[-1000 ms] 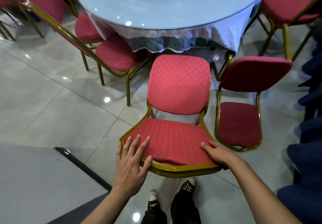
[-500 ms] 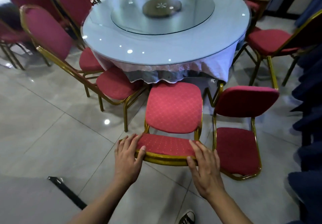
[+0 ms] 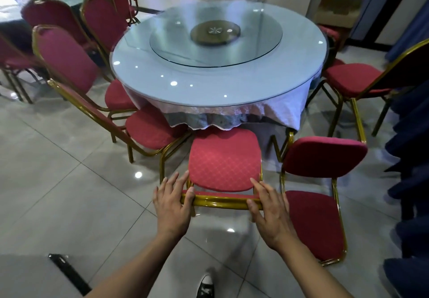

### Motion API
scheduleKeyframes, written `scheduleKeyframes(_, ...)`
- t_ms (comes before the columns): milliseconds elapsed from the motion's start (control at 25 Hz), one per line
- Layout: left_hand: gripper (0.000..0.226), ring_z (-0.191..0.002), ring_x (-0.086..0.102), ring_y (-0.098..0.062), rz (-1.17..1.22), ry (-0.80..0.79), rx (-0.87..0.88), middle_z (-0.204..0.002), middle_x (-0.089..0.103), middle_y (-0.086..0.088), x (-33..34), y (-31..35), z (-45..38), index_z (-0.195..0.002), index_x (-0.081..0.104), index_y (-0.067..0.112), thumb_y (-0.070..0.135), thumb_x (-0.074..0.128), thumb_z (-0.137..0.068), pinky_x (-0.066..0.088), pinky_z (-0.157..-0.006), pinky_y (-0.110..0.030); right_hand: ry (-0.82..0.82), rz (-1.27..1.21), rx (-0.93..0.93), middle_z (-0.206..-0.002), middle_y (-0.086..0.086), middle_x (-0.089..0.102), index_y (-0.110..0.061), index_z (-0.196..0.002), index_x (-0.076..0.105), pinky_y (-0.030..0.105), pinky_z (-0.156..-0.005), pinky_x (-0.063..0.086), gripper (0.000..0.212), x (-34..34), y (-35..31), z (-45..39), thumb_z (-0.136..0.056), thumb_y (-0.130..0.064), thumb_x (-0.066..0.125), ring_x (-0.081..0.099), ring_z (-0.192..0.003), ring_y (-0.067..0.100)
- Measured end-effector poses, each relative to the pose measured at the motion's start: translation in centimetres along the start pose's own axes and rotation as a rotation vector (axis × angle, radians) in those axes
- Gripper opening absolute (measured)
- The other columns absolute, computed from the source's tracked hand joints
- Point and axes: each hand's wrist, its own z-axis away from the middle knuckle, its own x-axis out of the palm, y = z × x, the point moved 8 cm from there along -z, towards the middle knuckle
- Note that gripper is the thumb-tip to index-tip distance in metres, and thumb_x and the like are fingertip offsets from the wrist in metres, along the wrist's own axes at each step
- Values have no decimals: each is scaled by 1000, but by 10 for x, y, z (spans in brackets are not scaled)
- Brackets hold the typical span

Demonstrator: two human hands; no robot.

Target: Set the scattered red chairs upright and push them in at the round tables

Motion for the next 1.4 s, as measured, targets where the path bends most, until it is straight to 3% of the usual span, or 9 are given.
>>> scheduleKeyframes(240,64,-152,18,-19,7,13,-34,-159,37,5,5,13,-42,-149,38,45,68,16,-93,11,-123,-53,31,-7,-9,-146,-14,40,-51,-155,21,55,-118,23,71,-8,4,-45,-92,-81,9,37,-139,12)
scheduleKeyframes(560,64,-149,25,-19,15,43,-30,-155,42,6,12,21,-110,-152,31,46,67,18,-94,14,-122,-53,86,-16,0,-146,-12,41,-46,-154,28,56,-116,27,70,-23,-2,-111,-93,-77,14,38,-137,13)
scheduleKeyframes(840,59,-145,33,-19,26,86,-5,-152,46,6,22,22,-153,-150,39,43,63,24,-96,20,-119,-56,76,-4,-6,-149,-10,37,-47,-155,27,53,-118,24,68,-26,-1,-157,-94,-75,16,33,-138,12)
scheduleKeyframes(1080,56,-140,40,-17,41,155,5,-150,50,5,24,26,-184,-145,49,39,58,29,-96,20,-118,-56,127,-13,-39,-144,-8,43,-43,-153,34,54,-113,31,68,-31,-3,-196,-95,-75,17,42,-133,17)
scheduleKeyframes(1400,56,-141,38,-20,54,180,-3,-153,46,2,28,33,-191,-144,50,40,59,26,-98,21,-117,-57,132,-24,-45,-145,-8,42,-43,-153,34,55,-114,29,65,-39,-3,-203,-96,-72,21,38,-137,15)
